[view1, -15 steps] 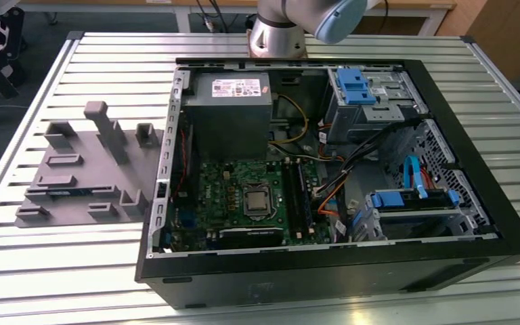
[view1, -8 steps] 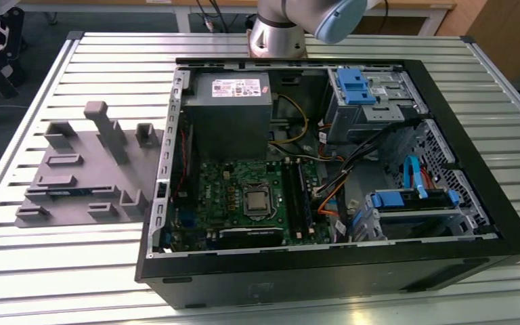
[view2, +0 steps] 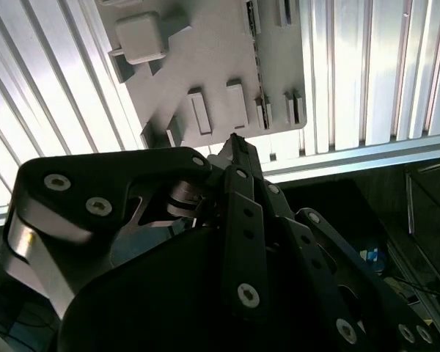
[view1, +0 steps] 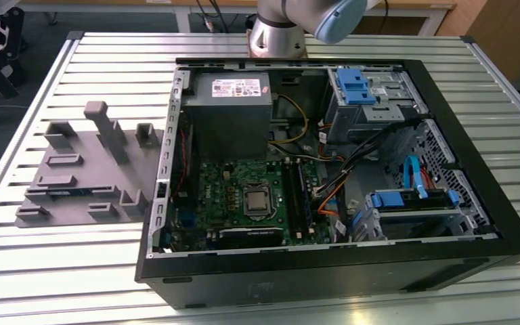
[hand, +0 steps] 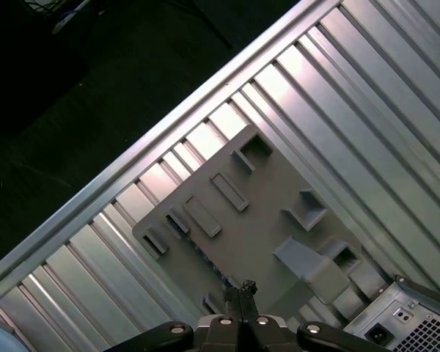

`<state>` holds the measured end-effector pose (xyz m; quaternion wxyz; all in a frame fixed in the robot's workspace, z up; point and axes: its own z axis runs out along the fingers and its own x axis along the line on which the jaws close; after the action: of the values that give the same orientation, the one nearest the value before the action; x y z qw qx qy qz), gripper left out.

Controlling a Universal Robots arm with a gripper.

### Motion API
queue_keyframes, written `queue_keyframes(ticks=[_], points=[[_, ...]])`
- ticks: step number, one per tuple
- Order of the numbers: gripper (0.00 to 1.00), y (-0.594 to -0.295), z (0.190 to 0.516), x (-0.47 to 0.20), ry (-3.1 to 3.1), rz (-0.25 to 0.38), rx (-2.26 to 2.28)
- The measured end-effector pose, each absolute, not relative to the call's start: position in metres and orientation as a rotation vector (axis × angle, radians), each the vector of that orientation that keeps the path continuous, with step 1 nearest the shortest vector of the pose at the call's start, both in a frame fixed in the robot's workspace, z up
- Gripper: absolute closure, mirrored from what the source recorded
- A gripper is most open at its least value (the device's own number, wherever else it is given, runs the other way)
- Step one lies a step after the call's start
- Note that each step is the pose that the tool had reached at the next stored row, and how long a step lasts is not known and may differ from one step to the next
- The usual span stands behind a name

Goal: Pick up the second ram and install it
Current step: 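Pick up the second ram and move it above second insertion slot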

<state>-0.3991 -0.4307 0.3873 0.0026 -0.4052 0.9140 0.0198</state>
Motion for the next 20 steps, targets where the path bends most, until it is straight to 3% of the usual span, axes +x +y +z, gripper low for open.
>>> queue_keyframes(ticks=[20], points=[[0.89, -0.4307, 0.3873, -0.3993, 2.748, 0.063, -1.517]])
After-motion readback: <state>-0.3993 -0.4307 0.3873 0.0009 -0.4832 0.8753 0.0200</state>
